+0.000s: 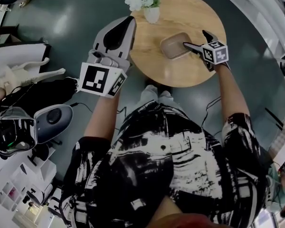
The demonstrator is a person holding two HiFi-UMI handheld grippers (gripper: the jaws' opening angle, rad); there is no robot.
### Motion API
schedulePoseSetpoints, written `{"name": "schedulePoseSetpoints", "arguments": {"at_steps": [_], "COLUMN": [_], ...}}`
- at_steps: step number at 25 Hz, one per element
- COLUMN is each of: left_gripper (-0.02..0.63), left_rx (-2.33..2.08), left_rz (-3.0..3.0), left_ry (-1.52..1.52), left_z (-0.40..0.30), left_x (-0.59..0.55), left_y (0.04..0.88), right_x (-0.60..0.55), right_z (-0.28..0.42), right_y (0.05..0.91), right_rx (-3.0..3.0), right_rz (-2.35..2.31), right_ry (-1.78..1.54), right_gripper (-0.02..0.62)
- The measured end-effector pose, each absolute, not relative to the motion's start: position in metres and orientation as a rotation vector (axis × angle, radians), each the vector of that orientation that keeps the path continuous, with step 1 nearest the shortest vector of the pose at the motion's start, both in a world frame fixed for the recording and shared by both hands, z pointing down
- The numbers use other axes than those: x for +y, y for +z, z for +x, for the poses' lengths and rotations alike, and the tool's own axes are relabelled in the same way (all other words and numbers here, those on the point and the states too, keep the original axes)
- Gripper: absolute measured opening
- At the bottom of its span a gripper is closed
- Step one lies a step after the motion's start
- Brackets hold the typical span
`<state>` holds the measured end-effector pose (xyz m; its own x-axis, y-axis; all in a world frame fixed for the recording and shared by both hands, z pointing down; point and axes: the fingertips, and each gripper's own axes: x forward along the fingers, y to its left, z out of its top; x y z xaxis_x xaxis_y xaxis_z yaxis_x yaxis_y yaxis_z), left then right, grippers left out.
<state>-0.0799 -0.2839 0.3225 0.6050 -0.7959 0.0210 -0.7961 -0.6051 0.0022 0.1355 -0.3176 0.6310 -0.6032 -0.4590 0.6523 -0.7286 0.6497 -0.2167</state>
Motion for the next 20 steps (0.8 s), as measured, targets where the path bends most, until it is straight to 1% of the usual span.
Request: {"name": "schedulePoseSetpoints", "arguments": {"at_steps": [6,11,14,17,18,20], "left_gripper": [0.0,0.0,0.0,0.0,0.0,0.0], "left_rx": [-1.372,-1.363,-1.359,-1.356,-1.356,-1.356], "left_rz": [2.823,2.823,2.82,2.816,2.814,2.812], "left_ry": [0.018,0.033,0.042,0.043,0.044,0.046], "left_z": [-0.069,-0.065,-0.065,-0.063,-0.063,-0.062], "left_x": [-0.288,-0.3,-0.305,-0.303,-0.302,-0.301], "left_y": [0.318,0.334,0.343,0.339,0.337,0.335], "right_x": [-0.316,-0.325,-0.329,-0.326,-0.325,-0.323], "right_z": [0.139,0.14,0.141,0.148,0.149,0.15], "right_y": [0.646,0.671,0.682,0.68,0.679,0.679], "right_rx": [-2.276,-2.258,-2.246,-2.223,-2.215,-2.205], "right_rz": [0.881,0.846,0.825,0.818,0.815,0.797], "right_ry": [0.694,0.73,0.748,0.76,0.762,0.761], "right_gripper": [0.557,0.502,0.438,0.344,0.295,0.244]}}
